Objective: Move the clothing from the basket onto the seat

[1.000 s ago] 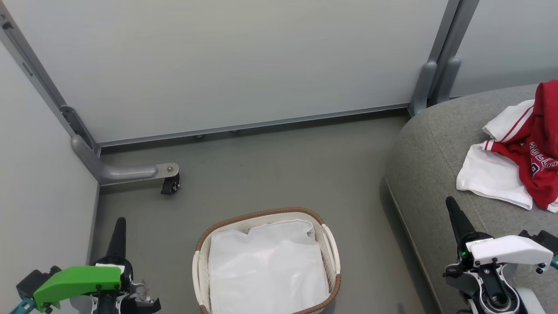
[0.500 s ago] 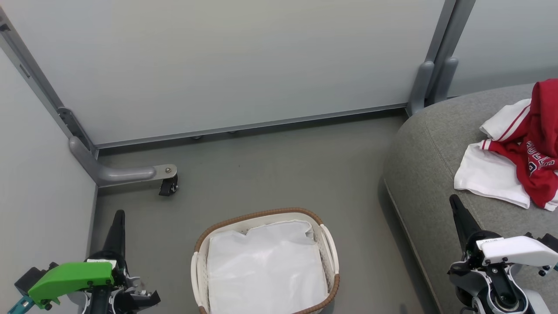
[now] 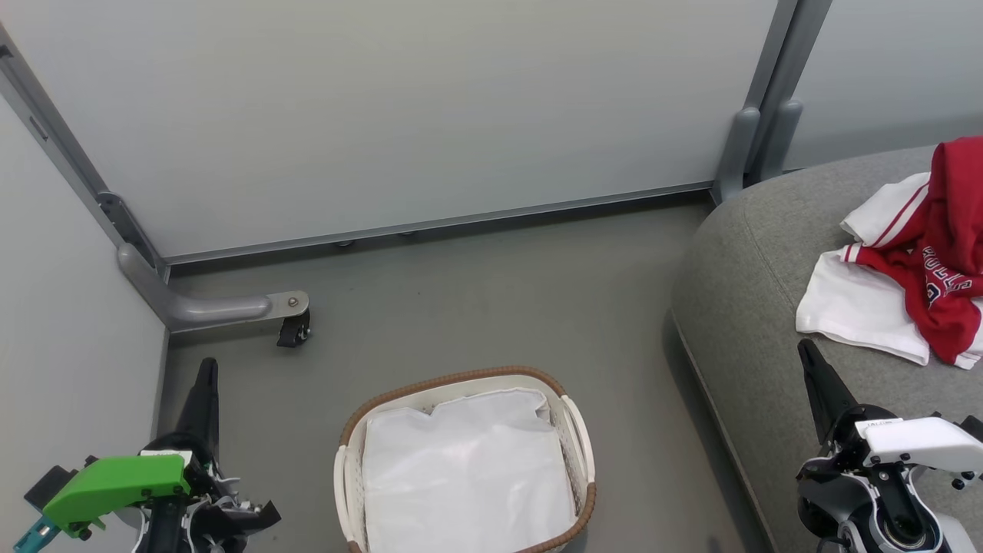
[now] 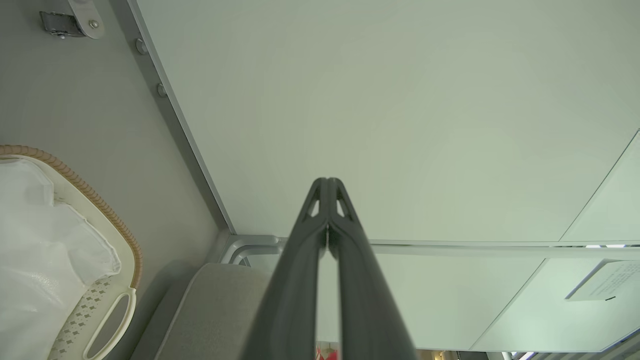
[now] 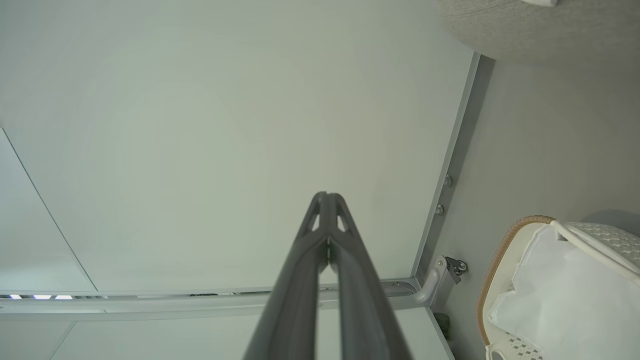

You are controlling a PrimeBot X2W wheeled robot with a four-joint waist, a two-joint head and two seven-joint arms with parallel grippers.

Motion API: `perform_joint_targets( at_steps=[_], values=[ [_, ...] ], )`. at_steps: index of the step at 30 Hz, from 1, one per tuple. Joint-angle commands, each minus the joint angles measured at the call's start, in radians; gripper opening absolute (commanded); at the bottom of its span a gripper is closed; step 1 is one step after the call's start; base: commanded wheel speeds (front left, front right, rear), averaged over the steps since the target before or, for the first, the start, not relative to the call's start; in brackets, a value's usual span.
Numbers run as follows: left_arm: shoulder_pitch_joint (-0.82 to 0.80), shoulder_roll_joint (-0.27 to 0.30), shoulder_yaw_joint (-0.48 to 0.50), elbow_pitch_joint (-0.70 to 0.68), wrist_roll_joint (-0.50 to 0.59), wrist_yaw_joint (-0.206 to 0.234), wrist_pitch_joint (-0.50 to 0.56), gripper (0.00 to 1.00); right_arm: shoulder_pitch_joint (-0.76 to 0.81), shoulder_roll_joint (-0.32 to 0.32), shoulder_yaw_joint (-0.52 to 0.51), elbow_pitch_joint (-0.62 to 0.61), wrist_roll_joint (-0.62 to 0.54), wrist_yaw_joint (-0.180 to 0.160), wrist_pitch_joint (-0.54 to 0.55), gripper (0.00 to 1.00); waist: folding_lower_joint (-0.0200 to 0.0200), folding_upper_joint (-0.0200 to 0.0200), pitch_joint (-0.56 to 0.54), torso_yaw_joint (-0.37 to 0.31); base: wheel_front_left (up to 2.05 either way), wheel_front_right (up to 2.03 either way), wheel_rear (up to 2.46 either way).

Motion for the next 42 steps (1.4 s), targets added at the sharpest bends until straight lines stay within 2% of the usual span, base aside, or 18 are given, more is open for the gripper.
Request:
perform_joint_targets(
  at_steps=[1,42],
  values=[
    [-0.011,0.007,0.003,-0.003,-0.005,-0.006,0.005,0.0,0.011,-0.006,-0.003,-0.004,0.006,0.0,0.002,0.0,0.0,0.0,0.0,0.0,0.0,0.0,0.0],
    [-0.011,0.007,0.002,-0.003,-0.005,-0.006,0.005,0.0,0.011,-0.006,-0.003,-0.004,0.006,0.0,0.002,0.0,0.0,0.0,0.0,0.0,0.0,0.0,0.0]
  ],
)
